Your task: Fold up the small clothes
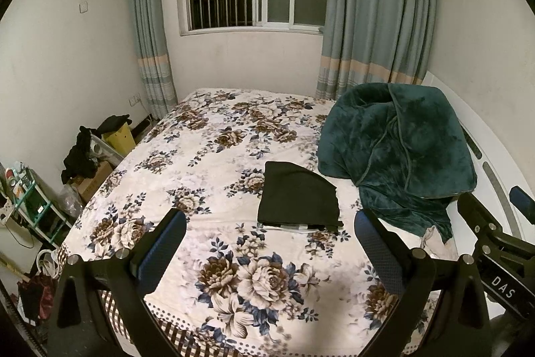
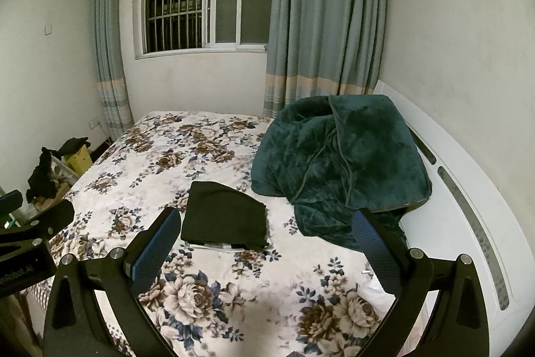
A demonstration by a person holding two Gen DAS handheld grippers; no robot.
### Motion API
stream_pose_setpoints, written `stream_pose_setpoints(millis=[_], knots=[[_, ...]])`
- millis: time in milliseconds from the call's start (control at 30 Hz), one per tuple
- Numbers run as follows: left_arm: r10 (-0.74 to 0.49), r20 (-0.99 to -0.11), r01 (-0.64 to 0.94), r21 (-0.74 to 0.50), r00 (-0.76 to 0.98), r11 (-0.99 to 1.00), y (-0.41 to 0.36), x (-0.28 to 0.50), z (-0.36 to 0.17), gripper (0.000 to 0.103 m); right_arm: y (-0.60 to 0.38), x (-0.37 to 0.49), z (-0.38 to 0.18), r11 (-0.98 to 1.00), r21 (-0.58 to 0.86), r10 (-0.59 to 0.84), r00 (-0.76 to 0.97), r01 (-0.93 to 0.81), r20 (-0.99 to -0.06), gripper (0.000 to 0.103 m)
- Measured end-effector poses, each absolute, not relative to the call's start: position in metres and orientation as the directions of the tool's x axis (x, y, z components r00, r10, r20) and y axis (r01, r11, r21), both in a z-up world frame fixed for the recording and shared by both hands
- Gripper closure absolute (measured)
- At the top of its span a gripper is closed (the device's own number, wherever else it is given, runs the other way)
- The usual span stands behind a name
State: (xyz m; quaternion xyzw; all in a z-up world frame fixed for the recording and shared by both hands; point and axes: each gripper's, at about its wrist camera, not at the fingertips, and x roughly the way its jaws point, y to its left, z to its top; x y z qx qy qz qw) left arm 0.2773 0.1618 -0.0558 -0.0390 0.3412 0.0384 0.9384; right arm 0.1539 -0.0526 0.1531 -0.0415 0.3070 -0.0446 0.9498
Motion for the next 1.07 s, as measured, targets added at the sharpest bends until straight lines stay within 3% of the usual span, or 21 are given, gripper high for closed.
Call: stream_pose_setpoints(millis=[1067], knots=[[0.058,-0.634,-0.100,-0.031,0.771,0.995,0.174,0.283,-0.049,0.000,-0.027,0.169,0.167,0.993,-0.097,-0.112,0.814,0.069,-0.569,0.000]])
